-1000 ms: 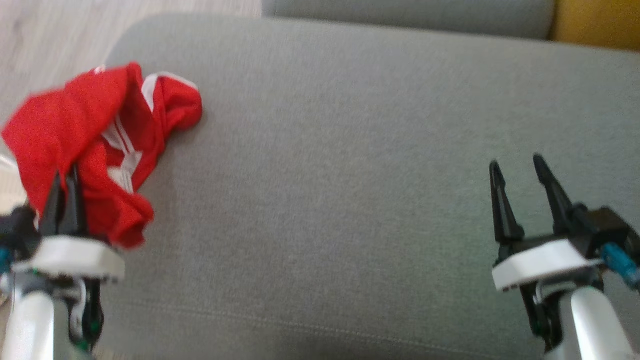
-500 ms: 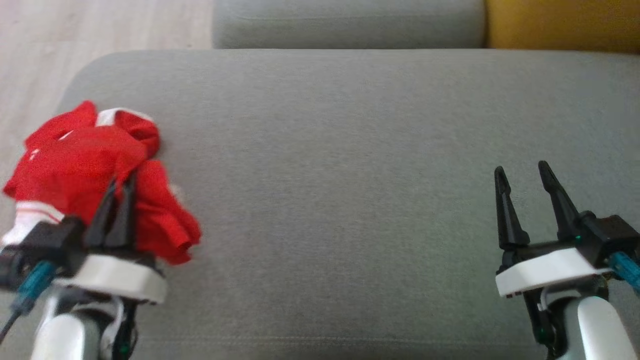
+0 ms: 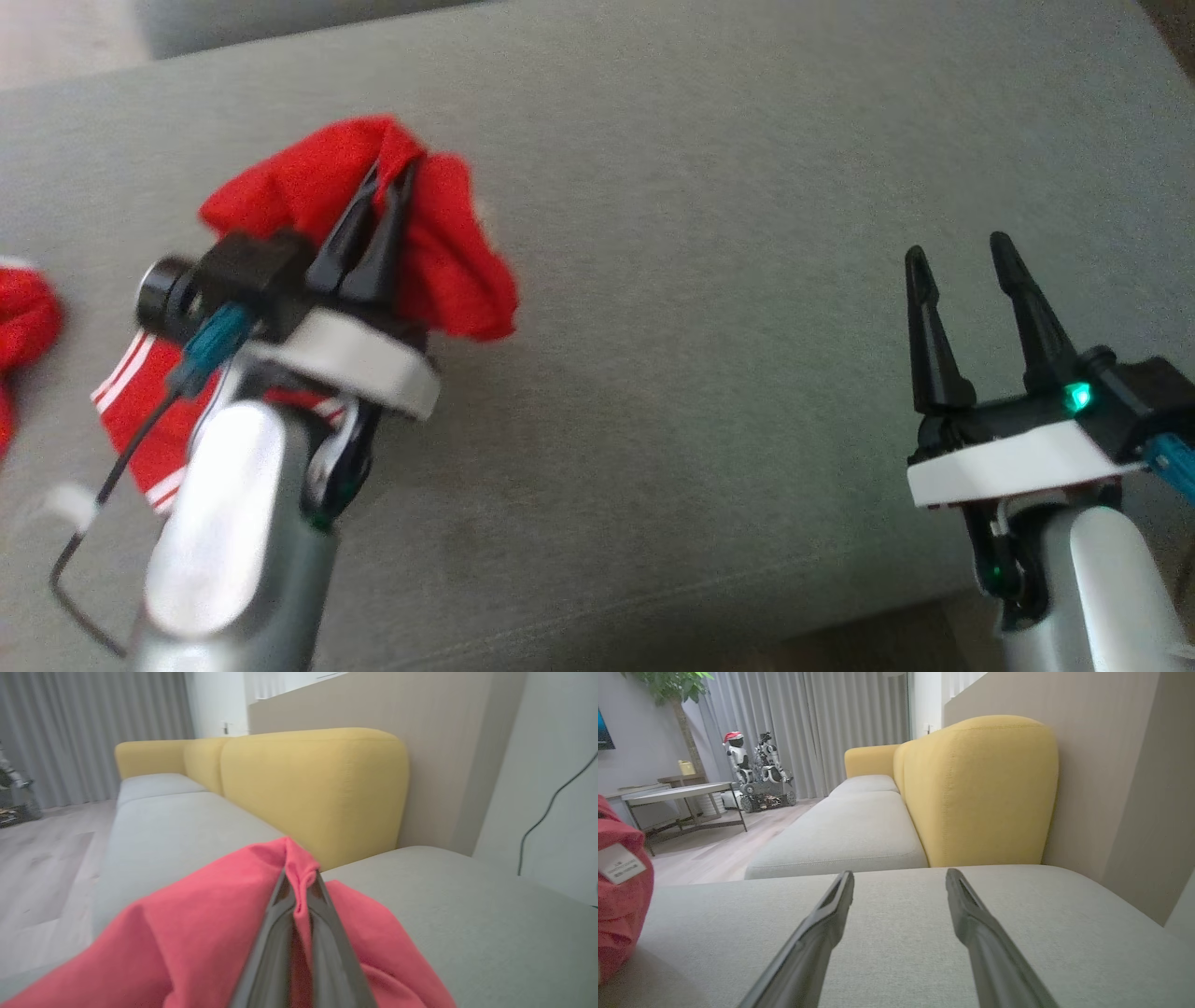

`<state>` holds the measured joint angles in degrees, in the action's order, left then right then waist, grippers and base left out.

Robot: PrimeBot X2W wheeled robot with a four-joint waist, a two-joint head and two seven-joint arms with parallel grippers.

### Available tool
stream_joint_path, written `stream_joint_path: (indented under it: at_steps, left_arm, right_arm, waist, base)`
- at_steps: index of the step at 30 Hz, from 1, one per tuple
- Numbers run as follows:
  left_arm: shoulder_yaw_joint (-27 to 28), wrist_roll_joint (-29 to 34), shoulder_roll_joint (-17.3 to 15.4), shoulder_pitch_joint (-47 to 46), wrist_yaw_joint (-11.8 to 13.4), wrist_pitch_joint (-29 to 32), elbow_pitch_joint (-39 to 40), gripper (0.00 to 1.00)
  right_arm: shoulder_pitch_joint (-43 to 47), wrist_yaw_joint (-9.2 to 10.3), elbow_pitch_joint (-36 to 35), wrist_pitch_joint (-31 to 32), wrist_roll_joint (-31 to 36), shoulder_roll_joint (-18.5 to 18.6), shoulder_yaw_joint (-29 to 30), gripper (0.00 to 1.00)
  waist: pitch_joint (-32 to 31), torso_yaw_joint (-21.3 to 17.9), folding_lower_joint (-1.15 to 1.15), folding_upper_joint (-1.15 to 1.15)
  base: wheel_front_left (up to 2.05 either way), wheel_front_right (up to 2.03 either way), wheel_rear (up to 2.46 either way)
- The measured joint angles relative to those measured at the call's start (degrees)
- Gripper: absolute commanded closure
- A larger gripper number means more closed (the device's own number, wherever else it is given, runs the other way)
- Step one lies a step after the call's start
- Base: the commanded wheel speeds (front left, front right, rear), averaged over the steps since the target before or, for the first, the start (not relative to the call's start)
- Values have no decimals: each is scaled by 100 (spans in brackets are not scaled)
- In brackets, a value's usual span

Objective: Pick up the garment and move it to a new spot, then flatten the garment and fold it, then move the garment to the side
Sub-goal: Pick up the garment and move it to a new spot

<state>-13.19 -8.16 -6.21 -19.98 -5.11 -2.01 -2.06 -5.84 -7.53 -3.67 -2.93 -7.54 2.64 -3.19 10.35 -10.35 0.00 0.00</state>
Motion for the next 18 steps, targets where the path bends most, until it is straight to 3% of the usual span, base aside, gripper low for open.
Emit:
stream_joint_path:
  at_steps: [3, 7, 14, 16, 17, 18]
  left_arm:
    - [-168, 1, 66, -316, -5, -44, -187, 100]
    - [-842, -1, 245, -849, -123, -41, -956, 100]
    - [-1294, -43, 259, -1012, -185, -10, -2012, 100]
    - [-1390, -43, 260, -1096, -194, -11, -2284, 61]
    - [-1403, -51, 261, -1150, -194, -12, -2405, 0]
    - [-1415, -66, 261, -1211, -194, -27, -2503, 0]
  right_arm:
    - [-53, 0, 3, -32, -60, 1, -16, 0]
    - [-96, 0, 81, -218, -231, 0, -82, 0]
    - [-255, 0, 248, -410, -388, -1, -167, 0]
    - [-283, 0, 316, -454, -415, -1, -168, 0]
    - [-296, 0, 346, -471, -415, -1, -167, 0]
    - [-298, 0, 367, -474, -414, -1, -162, 0]
  waist:
    - [132, -217, 0, 0]
    - [586, -801, 0, 0]
    - [1014, -1238, 1, 0]
    - [1117, -1331, 1, 0]
    - [1156, -1364, 1, 0]
    - [1182, -1384, 1, 0]
  base:
    - [0, 0, 0]
    - [0, 0, 0]
    - [0, 0, 0]
    - [0, 0, 0]
    - [0, 0, 0]
    - [0, 0, 0]
